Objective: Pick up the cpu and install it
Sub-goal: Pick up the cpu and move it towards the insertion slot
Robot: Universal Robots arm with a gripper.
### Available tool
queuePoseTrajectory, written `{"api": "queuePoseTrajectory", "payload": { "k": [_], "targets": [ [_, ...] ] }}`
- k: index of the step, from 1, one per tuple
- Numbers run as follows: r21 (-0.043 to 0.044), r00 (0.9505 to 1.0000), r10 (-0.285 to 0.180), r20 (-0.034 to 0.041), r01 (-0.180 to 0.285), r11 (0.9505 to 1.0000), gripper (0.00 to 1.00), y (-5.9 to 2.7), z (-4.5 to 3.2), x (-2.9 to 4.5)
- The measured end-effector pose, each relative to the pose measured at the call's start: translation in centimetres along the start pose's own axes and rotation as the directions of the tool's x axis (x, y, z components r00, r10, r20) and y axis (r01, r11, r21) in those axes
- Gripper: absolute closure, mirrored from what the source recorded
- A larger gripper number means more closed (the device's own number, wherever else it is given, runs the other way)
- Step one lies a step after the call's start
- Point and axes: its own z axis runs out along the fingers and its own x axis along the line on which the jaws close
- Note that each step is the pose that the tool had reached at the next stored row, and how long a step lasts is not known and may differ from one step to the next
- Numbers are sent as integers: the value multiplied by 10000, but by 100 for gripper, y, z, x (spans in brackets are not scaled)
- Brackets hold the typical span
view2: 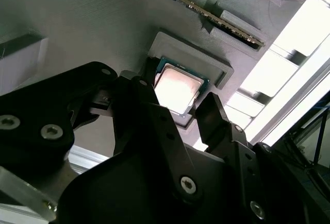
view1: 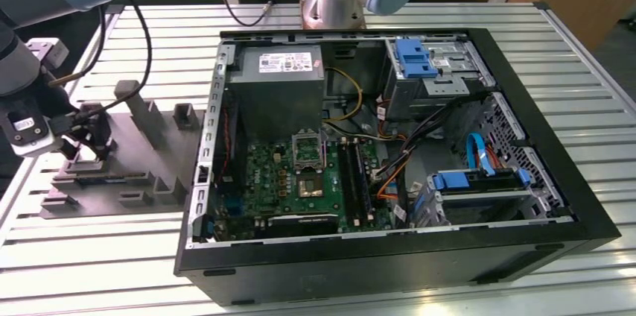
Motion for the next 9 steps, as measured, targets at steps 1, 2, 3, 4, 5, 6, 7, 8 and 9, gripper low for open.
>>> {"api": "queuePoseTrajectory", "payload": {
  "k": [1,2,3,4,5,6,7,8,9],
  "targets": [
    [0,10000,0,1,0,10000,42,0,2,0],
    [-1,10000,0,1,0,10000,42,0,3,0],
    [-1,10000,0,3,0,10000,42,0,4,0],
    [-2,10000,0,4,0,10000,42,0,4,0],
    [-2,10000,0,4,0,10000,42,0,3,0],
    [-2,10000,0,3,0,10000,42,0,2,0],
    [0,10000,0,2,0,10000,42,0,-2,0],
    [0,10000,0,2,0,10000,42,0,-4,0],
    [-1,10000,0,3,0,10000,42,0,-4,0]
  ]
}}
